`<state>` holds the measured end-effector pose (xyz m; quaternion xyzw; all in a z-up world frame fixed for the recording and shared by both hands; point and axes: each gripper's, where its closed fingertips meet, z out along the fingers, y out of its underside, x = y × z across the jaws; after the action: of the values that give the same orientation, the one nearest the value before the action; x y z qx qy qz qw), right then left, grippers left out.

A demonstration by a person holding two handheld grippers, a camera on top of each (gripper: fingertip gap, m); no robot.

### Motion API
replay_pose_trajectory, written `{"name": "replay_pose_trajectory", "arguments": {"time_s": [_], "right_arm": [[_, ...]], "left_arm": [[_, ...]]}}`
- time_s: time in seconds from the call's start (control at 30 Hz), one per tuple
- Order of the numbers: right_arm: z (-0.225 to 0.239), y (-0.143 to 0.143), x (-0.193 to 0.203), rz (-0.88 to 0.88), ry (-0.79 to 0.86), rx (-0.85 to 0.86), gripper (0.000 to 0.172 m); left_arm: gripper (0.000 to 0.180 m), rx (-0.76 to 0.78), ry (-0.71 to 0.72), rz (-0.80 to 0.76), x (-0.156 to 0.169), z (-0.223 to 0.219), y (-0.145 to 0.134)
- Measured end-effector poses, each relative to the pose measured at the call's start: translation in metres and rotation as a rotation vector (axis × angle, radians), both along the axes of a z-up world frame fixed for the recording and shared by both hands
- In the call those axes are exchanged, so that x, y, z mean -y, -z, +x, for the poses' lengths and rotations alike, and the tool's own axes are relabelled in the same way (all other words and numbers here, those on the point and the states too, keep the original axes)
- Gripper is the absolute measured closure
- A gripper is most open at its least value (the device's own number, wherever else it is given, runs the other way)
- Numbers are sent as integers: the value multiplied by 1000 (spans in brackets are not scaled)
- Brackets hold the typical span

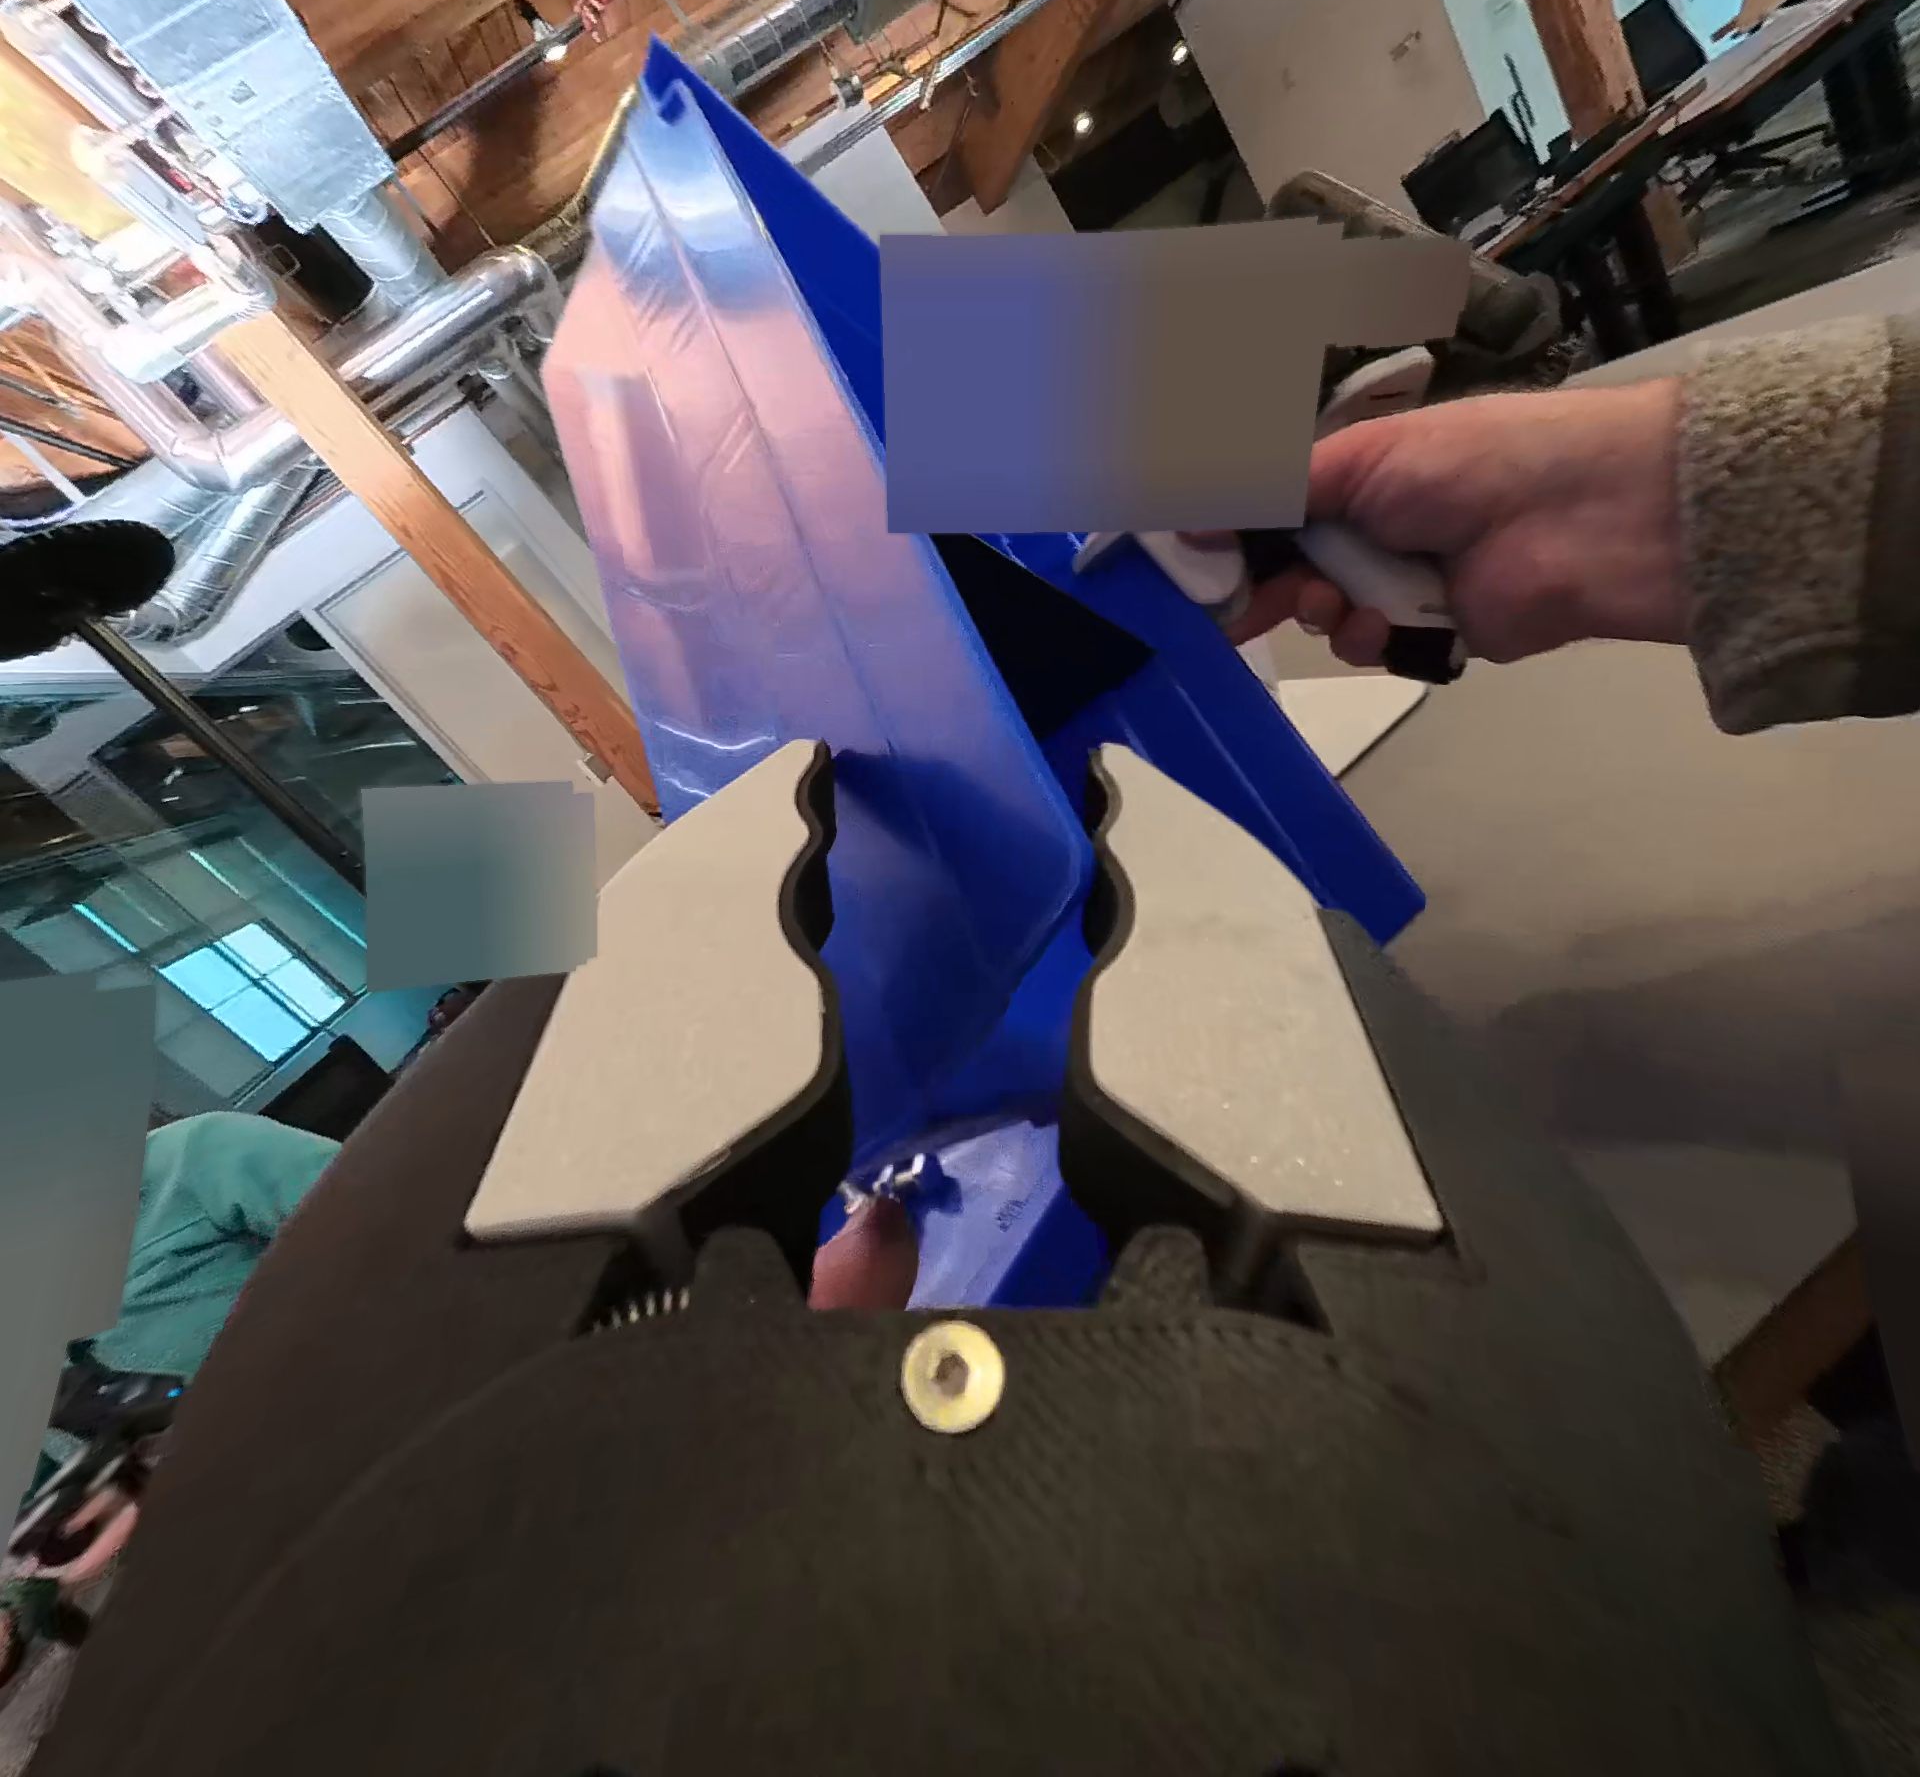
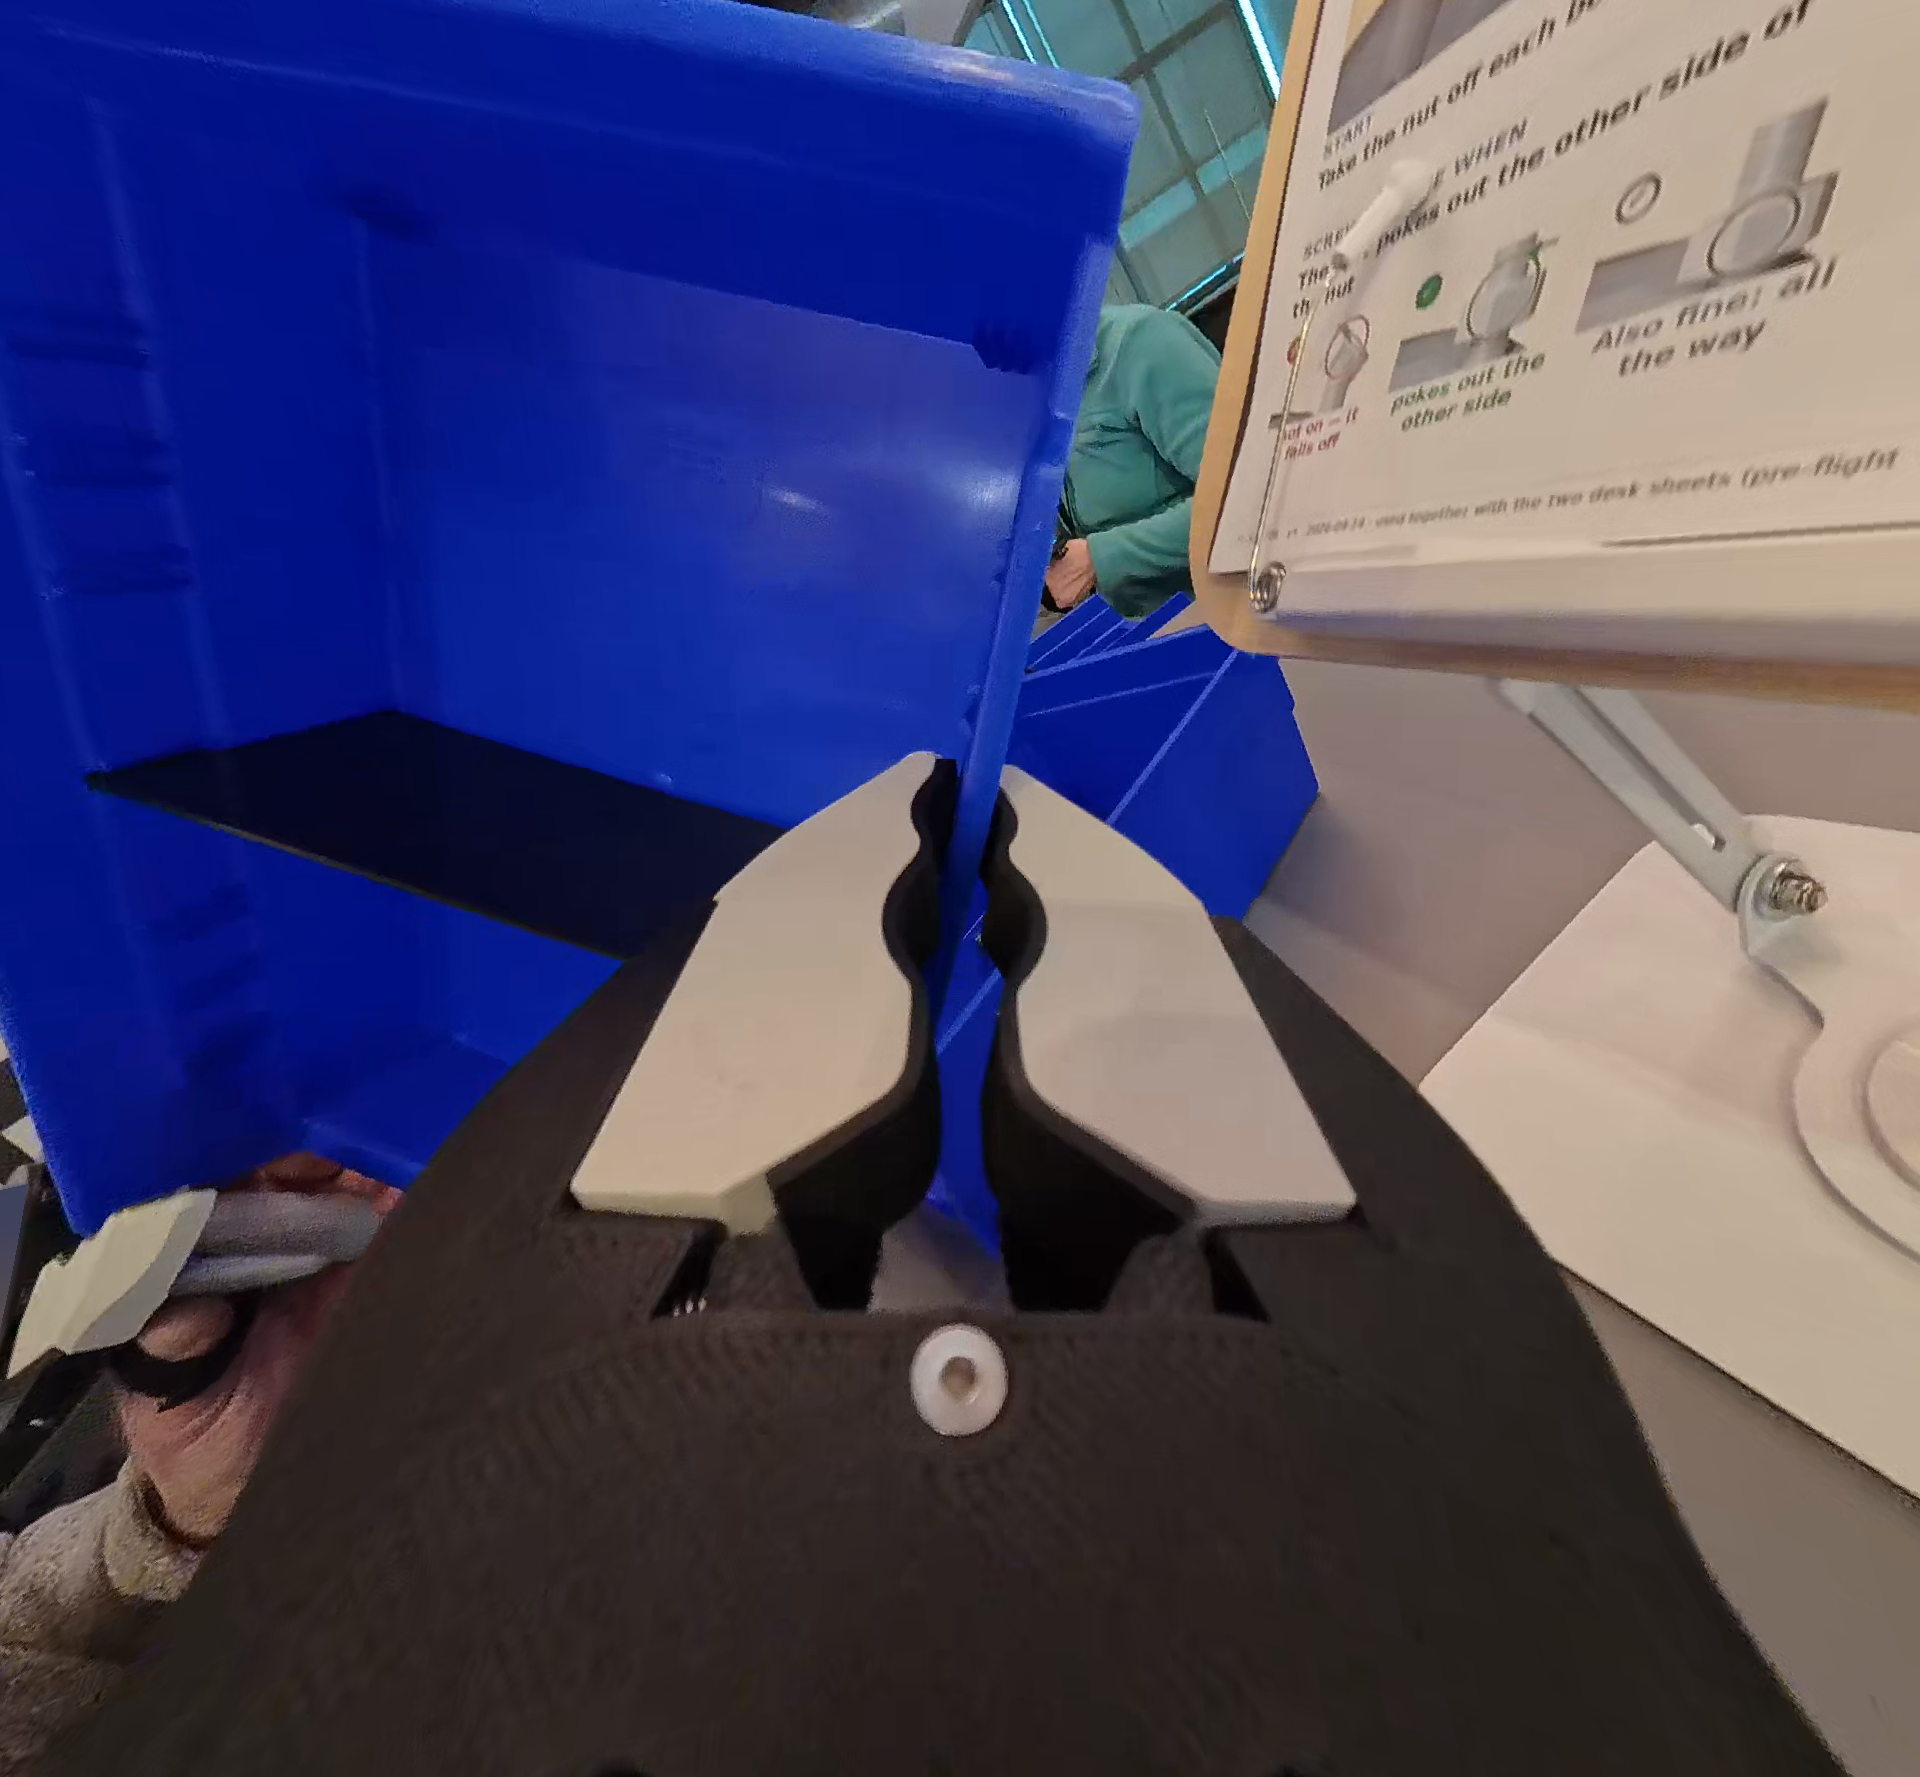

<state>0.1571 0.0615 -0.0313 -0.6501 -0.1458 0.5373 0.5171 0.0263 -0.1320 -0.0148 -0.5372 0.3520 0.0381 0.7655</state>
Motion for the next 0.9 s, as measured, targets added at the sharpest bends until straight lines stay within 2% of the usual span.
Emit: {"name": "replay_pose_trajectory", "arguments": {"time_s": [0.33,0.43,0.53,0.67,0.77,0.9], "right_arm": [[28,-34,14,121,69,50,169],[44,-43,23,161,91,85,169],[75,-55,31,205,144,111,169],[122,-59,41,273,256,294,167],[156,-67,52,296,277,353,168],[224,-86,61,285,378,440,168]], "left_arm": [[133,-5,107,-54,19,18,22],[130,9,203,-66,30,29,25],[132,107,301,-61,45,26,16],[132,139,218,-92,33,-6,11],[132,176,136,-150,14,-35,19],[133,157,-48,-253,-20,-83,44]]}}
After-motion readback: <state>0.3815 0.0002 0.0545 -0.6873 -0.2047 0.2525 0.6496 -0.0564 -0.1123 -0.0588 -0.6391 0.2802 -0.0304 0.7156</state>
